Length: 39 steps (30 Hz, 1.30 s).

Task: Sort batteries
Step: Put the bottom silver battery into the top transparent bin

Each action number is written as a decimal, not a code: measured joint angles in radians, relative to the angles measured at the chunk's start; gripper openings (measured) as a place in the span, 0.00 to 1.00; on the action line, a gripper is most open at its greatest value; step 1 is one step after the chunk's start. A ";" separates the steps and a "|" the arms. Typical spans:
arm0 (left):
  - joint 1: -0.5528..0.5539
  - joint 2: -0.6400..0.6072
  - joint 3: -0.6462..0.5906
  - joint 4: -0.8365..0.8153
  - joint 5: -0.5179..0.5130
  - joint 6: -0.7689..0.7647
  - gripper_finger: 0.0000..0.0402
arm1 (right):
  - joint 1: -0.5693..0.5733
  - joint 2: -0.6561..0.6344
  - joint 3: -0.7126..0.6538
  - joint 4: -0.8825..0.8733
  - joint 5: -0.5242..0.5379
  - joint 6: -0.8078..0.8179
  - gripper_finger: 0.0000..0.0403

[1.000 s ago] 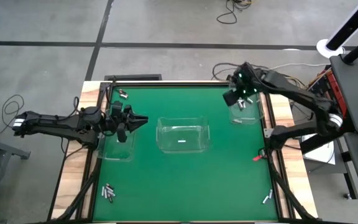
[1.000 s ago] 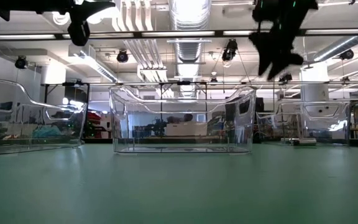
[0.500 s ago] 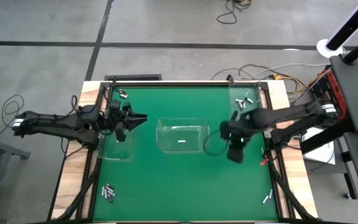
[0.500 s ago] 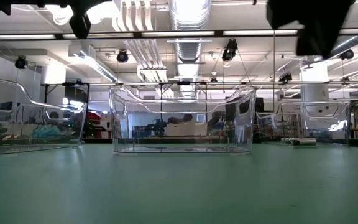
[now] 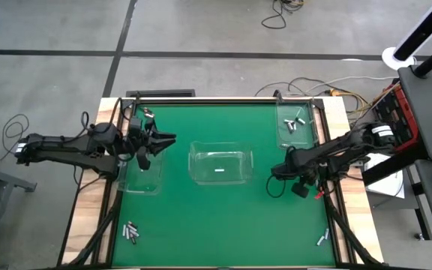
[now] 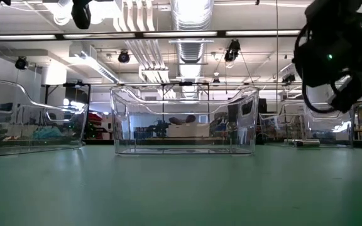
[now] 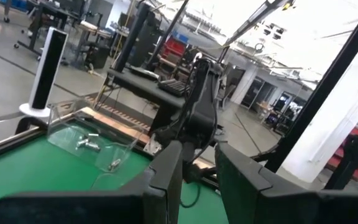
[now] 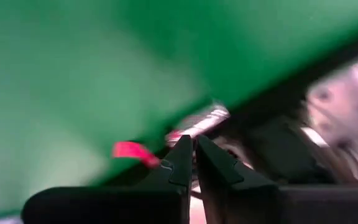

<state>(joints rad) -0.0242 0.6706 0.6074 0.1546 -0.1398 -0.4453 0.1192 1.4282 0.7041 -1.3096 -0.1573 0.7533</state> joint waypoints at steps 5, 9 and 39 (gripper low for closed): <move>0.000 0.002 0.002 0.000 -0.003 -0.008 0.19 | -0.007 0.069 -0.007 0.016 0.128 0.035 0.03; 0.000 0.010 0.003 0.003 -0.009 -0.013 0.19 | -0.006 0.116 -0.038 0.044 0.140 0.062 0.03; 0.000 0.068 0.003 0.001 -0.010 -0.028 0.19 | 0.026 0.237 -0.062 0.145 -0.154 -0.283 0.03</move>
<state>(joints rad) -0.0242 0.7387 0.6102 0.1558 -0.1493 -0.4730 0.1453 1.6652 0.6422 -1.1648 -0.3117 0.4706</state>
